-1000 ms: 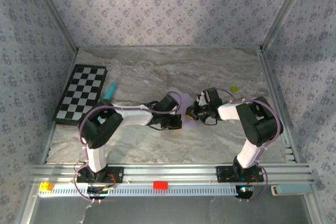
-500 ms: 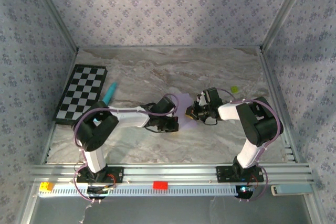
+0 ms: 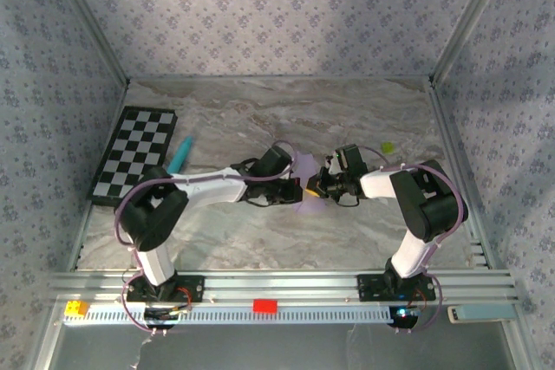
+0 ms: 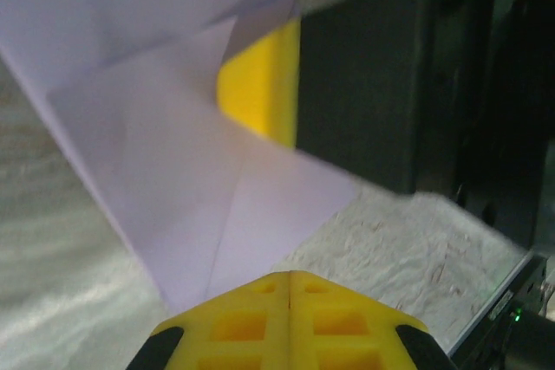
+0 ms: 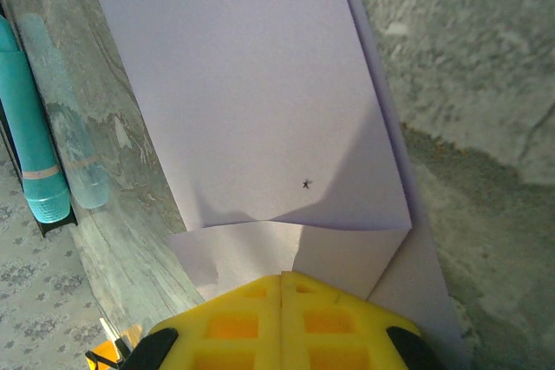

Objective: Fold a paper plane with a square sheet of paper (pick it up from the middle)
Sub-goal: Fold the triangle a second time at the center of the table.

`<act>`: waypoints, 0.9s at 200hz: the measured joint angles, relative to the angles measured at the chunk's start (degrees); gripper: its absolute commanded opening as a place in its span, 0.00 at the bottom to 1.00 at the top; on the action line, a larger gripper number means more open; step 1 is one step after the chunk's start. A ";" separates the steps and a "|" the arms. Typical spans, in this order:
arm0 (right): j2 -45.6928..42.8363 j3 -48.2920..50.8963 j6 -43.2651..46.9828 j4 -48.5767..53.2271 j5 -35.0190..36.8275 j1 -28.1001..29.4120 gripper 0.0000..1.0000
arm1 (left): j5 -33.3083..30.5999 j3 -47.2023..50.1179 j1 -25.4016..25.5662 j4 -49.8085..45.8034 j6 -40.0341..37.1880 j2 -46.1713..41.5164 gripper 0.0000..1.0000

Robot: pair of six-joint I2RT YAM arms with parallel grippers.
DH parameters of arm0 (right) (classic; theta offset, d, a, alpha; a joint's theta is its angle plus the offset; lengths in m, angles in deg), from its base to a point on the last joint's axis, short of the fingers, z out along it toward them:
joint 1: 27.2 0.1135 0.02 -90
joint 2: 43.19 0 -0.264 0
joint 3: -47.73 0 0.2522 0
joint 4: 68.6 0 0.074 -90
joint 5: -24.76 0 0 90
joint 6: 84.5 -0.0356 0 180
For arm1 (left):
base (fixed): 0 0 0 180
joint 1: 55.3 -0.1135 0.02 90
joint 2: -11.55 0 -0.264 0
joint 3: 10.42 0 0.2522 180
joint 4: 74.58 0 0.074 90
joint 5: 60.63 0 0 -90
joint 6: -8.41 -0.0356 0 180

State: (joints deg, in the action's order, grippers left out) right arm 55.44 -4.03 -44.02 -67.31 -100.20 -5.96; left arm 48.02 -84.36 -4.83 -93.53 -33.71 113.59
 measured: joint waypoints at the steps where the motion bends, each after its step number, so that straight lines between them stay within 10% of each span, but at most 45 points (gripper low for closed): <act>1: 0.00 0.00 0.00 0.00 0.00 0.00 0.03 | 0.00 -0.09 -0.04 0.04 0.00 0.11 0.03; 180: -4.85 -2.64 2.40 6.05 0.90 2.80 0.05 | -0.20 2.49 -0.11 2.43 -3.43 4.98 0.00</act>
State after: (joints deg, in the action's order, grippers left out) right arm 50.59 -6.67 -41.61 -61.26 -99.30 -3.17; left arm 47.83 -81.87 -4.93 -91.11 -37.14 118.58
